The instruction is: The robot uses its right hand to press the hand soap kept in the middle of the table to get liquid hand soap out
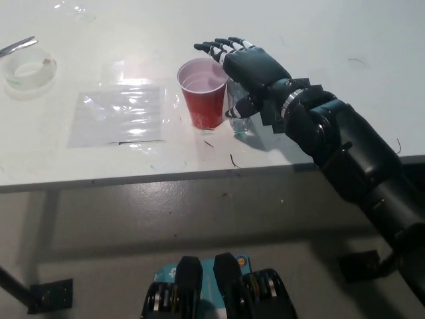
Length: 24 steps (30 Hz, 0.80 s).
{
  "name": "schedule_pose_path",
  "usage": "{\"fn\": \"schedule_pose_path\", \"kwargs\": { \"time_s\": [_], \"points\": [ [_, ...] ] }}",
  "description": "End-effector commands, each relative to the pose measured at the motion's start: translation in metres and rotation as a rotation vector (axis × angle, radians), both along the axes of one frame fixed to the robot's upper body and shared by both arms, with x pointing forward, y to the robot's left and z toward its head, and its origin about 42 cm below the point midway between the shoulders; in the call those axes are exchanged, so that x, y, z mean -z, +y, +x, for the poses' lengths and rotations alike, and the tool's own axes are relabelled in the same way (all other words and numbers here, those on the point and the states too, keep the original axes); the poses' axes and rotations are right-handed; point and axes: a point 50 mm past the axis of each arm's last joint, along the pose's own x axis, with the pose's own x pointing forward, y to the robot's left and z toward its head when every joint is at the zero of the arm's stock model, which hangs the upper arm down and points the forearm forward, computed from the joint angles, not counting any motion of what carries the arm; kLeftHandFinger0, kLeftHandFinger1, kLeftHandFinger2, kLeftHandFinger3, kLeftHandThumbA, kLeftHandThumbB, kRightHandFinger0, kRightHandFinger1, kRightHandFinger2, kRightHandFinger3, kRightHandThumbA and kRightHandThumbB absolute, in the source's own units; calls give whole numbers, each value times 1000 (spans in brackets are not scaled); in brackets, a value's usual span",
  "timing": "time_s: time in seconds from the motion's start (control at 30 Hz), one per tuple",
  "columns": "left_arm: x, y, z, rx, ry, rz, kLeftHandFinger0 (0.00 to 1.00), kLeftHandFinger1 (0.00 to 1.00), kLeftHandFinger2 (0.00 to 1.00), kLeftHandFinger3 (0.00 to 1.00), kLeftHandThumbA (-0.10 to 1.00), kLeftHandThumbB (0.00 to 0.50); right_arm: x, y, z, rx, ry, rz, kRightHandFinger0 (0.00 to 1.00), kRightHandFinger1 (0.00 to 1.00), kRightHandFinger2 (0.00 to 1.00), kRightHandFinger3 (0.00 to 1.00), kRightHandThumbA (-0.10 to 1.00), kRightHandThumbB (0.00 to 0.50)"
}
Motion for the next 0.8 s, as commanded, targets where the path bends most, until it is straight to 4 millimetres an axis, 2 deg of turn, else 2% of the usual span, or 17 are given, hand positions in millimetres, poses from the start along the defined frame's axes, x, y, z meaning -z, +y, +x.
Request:
{"fn": "schedule_pose_path", "kwargs": {
  "time_s": [0.0,0.03,0.1,0.2,0.33,0.47,0.5,0.57,0.73,0.77],
  "points": [
    [-21,3,6,18,-94,61,0,0,94,303,784,77,5,7,-3,-31,-3,17,1000,1000,1000,1000,1000,448],
    [-21,3,6,15,-90,66,0,0,95,308,789,87,7,6,-4,-31,-13,7,1000,1000,1000,1000,1000,436],
    [-21,3,6,6,-83,80,0,0,94,306,822,73,8,4,-4,-28,-43,-28,1000,1000,1000,1000,1000,434],
    [-23,3,6,12,-90,84,0,0,86,299,830,71,5,-1,-3,-2,-57,-99,1000,1000,1000,1000,1000,450],
    [-24,5,6,15,-90,85,9,12,100,309,844,56,-2,-16,-2,75,-90,-291,1000,1000,1000,1000,1000,486],
    [-24,4,5,13,-91,91,19,18,110,328,846,77,-7,-24,-2,96,-93,-332,1000,1000,1000,1000,1000,488],
    [-24,4,5,15,-86,96,23,18,109,322,849,95,-7,-27,-2,105,-90,-355,1000,1000,1000,1000,1000,484],
    [-26,3,5,14,-91,97,28,17,102,308,850,99,-8,-30,-4,124,-89,-388,1000,1000,1000,1000,1000,464],
    [-29,3,5,18,-99,90,11,11,99,297,869,66,-6,-25,-7,125,-62,-383,1000,1000,1000,1000,1000,493],
    [-29,3,5,26,-108,86,2,9,103,311,873,58,-6,-24,-7,118,-49,-376,1000,1000,1000,1000,1000,486]
  ]
}}
